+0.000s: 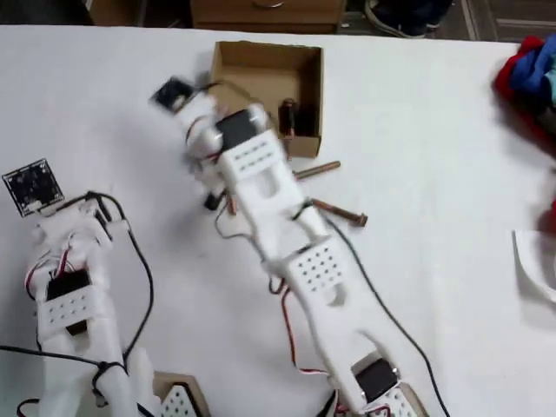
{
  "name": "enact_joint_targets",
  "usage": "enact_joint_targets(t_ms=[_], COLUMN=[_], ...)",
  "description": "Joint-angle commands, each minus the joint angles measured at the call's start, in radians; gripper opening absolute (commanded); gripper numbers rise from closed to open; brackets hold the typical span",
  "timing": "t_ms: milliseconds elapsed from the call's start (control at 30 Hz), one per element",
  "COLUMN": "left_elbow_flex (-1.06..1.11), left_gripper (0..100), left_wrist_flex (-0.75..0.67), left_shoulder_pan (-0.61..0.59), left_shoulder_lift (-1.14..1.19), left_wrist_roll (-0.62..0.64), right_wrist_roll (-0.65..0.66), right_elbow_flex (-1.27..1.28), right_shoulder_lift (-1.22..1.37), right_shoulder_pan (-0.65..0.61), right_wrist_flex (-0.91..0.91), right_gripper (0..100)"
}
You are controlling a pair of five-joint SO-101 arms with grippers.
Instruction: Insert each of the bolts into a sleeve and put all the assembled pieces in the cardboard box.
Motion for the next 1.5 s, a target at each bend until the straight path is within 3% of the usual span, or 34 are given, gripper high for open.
enact_joint_targets(t_ms=[0, 133, 400, 633, 1467], left_elbow_flex=[-0.050, -0.050, -0.048, -0.047, -0.044], left_gripper=[15, 15, 15, 15, 15], left_wrist_flex=[-0.020, -0.020, -0.020, -0.020, -0.020], left_shoulder_pan=[-0.011, -0.011, -0.011, -0.011, 0.028], left_shoulder_lift=[-0.017, -0.017, -0.017, -0.017, -0.017], left_wrist_roll=[0.011, 0.011, 0.009, 0.008, 0.005], right_wrist_roll=[-0.002, -0.032, -0.295, -0.420, -0.368], right_elbow_flex=[-0.031, -0.031, -0.031, -0.031, -0.028], right_shoulder_lift=[0.044, 0.097, 0.113, 0.113, 0.191], right_shoulder_pan=[-0.038, -0.054, -0.054, -0.068, -0.077], right_wrist_flex=[0.018, 0.016, 0.001, -0.013, 0.013], right_gripper=[18.0, 16.8, 13.6, 13.0, 12.6])
